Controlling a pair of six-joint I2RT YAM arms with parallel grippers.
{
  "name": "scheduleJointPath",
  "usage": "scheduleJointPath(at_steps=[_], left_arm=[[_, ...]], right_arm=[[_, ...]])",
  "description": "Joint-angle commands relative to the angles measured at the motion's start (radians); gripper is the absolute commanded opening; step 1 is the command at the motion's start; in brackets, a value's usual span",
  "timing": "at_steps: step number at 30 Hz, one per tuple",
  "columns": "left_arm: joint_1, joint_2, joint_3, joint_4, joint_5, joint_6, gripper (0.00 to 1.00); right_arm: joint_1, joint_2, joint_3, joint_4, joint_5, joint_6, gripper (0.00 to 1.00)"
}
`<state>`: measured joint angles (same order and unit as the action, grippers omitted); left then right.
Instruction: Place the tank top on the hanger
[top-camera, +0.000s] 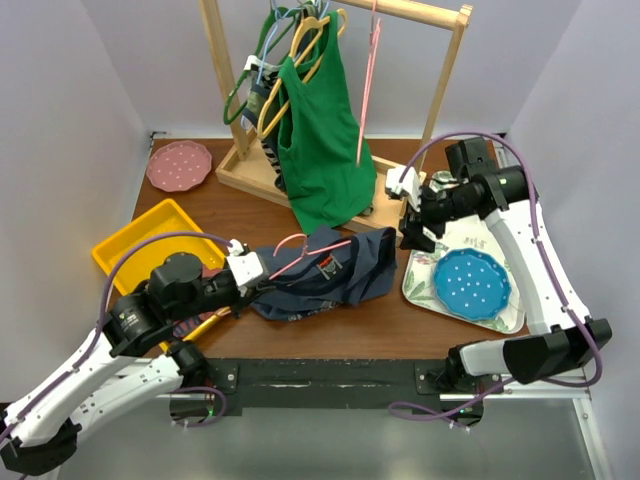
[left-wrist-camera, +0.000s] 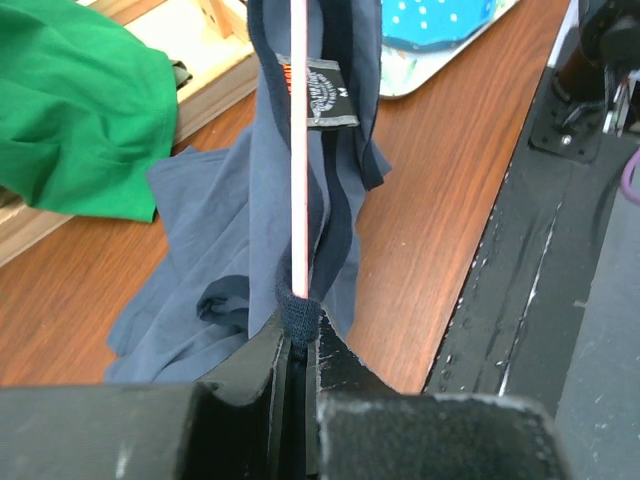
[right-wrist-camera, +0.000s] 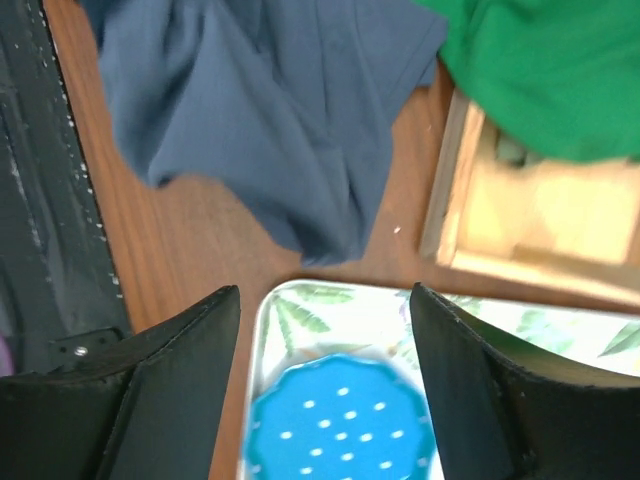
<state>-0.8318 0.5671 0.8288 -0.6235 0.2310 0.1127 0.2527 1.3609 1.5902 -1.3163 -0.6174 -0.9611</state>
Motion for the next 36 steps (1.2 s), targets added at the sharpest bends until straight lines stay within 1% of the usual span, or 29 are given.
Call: scheduleJointPath(at_steps=[1,3,5,6,8,10,11,12,13,14,15,17,18,23,27,30,31,32,33,34,36], left_arm=[[0.002,-0.042,0.038,0.054,-0.028,-0.085,0.0],[0.002,-0.059,0.041,0.059,-0.048,-0.105,0.0],[0.0,-0.068,0.038,0.079,-0.042,-0.105,0.0],[0.0,-0.069,0.036,0.085,-0.03,-0.135,0.0],[0.002,-0.061,0.035,0.108,-0.013,-0.149,0.0],[0.002,-0.055,0.033,0.123,0.005,-0.156,0.0],[0.002,-0.052,0.032,0.128,0.01,-0.163,0.0],[0.002,-0.052,0.03,0.133,0.02,-0.168,0.0],[0.002,-0.056,0.027,0.142,0.025,-0.173,0.0],[0.002,-0.059,0.026,0.145,0.028,-0.18,0.0],[0.002,-0.061,0.026,0.143,0.031,-0.183,0.0],[0.002,-0.07,0.023,0.136,0.031,-0.188,0.0],[0.0,-0.076,0.02,0.134,0.031,-0.191,0.0],[0.0,-0.07,0.033,0.117,0.045,-0.193,0.0],[0.002,-0.026,0.039,0.111,0.122,-0.171,0.0],[0.002,0.023,0.047,0.104,0.165,-0.153,0.0],[0.002,0.043,0.049,0.105,0.174,-0.143,0.0],[0.0,0.05,0.047,0.111,0.194,-0.142,0.0],[0.002,0.065,0.047,0.128,0.203,-0.139,0.0],[0.002,0.074,0.047,0.136,0.212,-0.136,0.0],[0.002,0.112,0.05,0.146,0.225,-0.13,0.0]], right_arm=[[-0.049,-0.048,-0.061,0.071,-0.045,0.099,0.73],[-0.053,-0.039,-0.085,0.052,-0.114,0.076,0.72],[-0.055,-0.034,-0.145,0.066,-0.181,0.076,0.71],[-0.053,-0.025,-0.162,0.087,-0.239,0.079,0.7],[-0.055,0.015,-0.188,0.121,-0.277,0.117,0.68],[-0.055,0.062,-0.177,0.164,-0.315,0.146,0.67],[-0.053,0.075,-0.174,0.187,-0.324,0.2,0.61],[-0.055,0.086,-0.171,0.236,-0.332,0.226,0.58],[-0.053,0.105,-0.165,0.259,-0.334,0.249,0.53],[-0.055,0.112,-0.161,0.282,-0.326,0.298,0.37],[-0.055,0.121,-0.154,0.308,-0.315,0.314,0.26],[-0.059,0.122,-0.136,0.327,-0.271,0.347,0.1],[-0.072,0.116,-0.136,0.359,-0.262,0.36,0.0],[-0.121,0.067,-0.138,0.422,-0.248,0.398,0.0],[-0.136,0.058,-0.073,0.433,-0.278,0.401,0.0],[-0.136,0.092,0.0,0.35,-0.343,0.334,0.0],[-0.135,0.104,0.017,0.324,-0.358,0.284,0.0],[-0.135,0.115,0.03,0.277,-0.379,0.265,0.0],[-0.133,0.131,0.039,0.269,-0.404,0.263,0.0],[-0.13,0.141,0.045,0.246,-0.416,0.218,0.0],[-0.113,0.153,0.062,0.18,-0.427,0.182,0.0]])
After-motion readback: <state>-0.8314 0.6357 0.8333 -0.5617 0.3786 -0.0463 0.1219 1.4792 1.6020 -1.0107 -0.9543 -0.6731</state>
